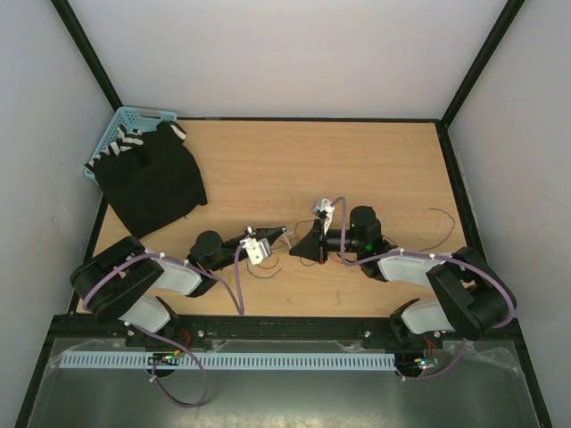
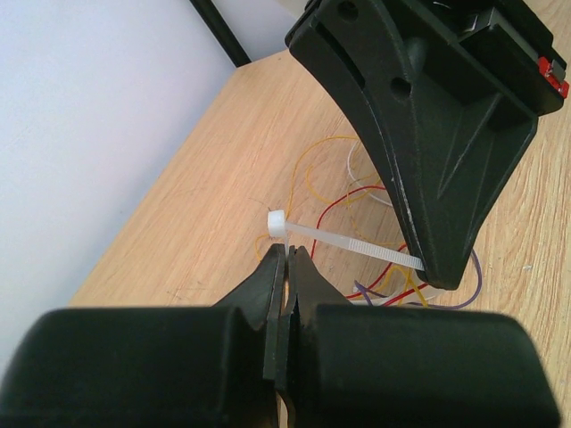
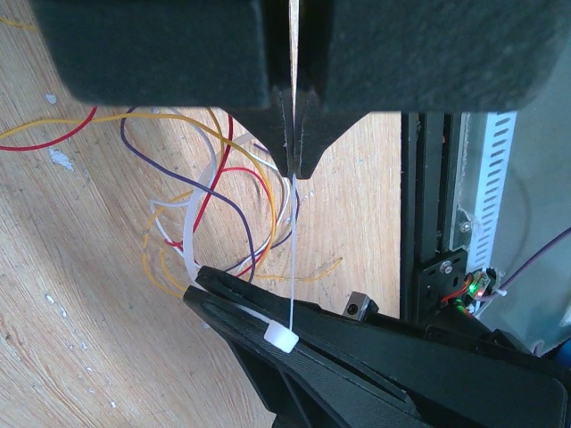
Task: Zip-tie the wires
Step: Tie the cable at the center of the board.
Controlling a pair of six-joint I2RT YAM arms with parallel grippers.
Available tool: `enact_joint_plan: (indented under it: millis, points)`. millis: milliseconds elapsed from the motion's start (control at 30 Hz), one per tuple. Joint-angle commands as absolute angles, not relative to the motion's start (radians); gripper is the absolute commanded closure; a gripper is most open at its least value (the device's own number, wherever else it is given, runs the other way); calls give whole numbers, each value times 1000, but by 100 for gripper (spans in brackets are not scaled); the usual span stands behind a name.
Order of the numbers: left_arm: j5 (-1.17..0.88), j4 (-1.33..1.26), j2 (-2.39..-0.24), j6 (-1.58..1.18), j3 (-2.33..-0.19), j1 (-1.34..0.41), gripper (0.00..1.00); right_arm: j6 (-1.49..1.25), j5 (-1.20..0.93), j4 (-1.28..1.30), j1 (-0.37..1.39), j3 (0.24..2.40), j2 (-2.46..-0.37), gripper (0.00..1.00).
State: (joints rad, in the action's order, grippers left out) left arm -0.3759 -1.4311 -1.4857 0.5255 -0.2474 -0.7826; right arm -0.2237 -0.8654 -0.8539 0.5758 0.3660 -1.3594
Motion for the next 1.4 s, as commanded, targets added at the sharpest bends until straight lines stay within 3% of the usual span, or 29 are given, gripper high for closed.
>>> enact_joint_plan:
  millis: [0, 1367]
  points:
    - [-372, -1480, -1495, 517, -250, -791, 100, -219, -891, -857, 572, 367, -1338, 100]
    - [-377, -1480, -1472, 559, -236, -809, 100, -238, -869, -848, 554, 381, -1347, 100]
